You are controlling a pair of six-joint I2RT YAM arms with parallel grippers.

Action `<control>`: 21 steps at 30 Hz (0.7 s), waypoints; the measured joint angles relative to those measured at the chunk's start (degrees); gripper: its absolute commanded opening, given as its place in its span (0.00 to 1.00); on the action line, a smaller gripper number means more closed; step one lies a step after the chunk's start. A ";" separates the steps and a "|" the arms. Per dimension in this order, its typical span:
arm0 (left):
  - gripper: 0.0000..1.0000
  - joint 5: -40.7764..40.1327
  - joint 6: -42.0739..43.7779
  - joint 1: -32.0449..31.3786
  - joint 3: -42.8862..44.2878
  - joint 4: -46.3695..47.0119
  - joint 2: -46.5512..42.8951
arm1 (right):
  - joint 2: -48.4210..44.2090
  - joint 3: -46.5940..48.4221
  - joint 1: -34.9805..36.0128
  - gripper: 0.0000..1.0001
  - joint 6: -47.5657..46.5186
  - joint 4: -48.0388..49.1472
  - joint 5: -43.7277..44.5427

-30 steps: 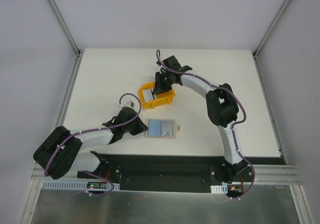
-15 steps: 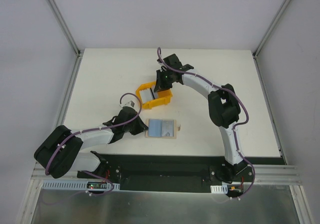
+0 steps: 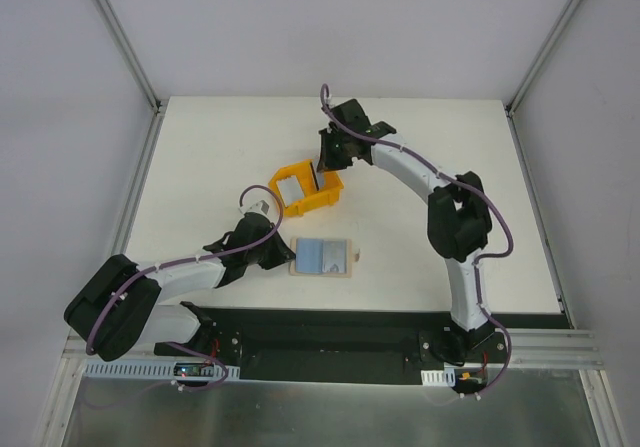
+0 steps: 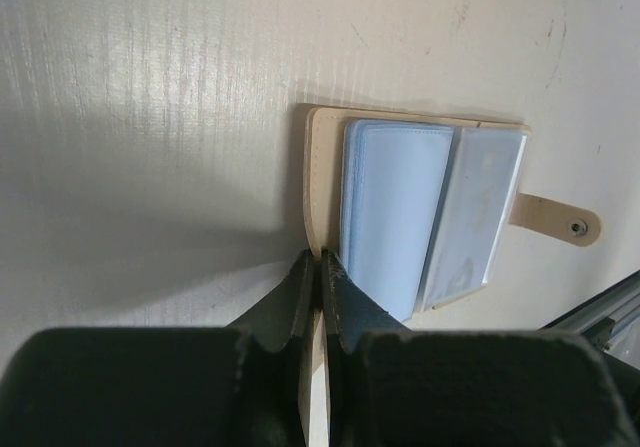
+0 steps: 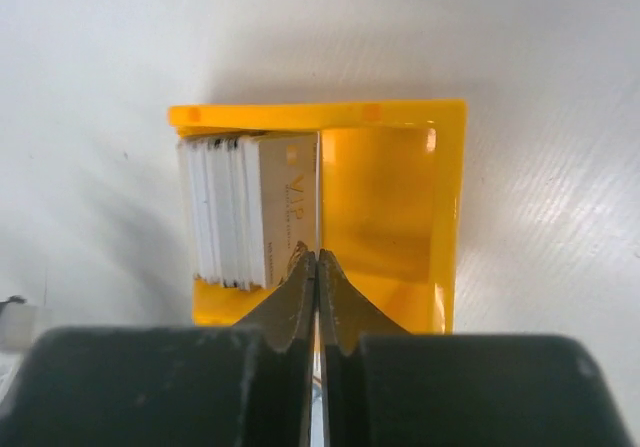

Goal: Put the credit cards into the card holder
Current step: Pick up the credit card from the storage box.

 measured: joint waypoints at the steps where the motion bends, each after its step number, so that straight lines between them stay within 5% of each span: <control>1: 0.00 0.00 0.11 0.00 0.00 -0.13 -0.02 | -0.98 0.00 -0.02 0.00 -0.13 -0.13 0.42; 21: 0.00 0.02 1.36 0.00 -0.02 -0.44 -0.17 | -40.04 -29.24 -0.17 0.00 0.85 9.14 1.81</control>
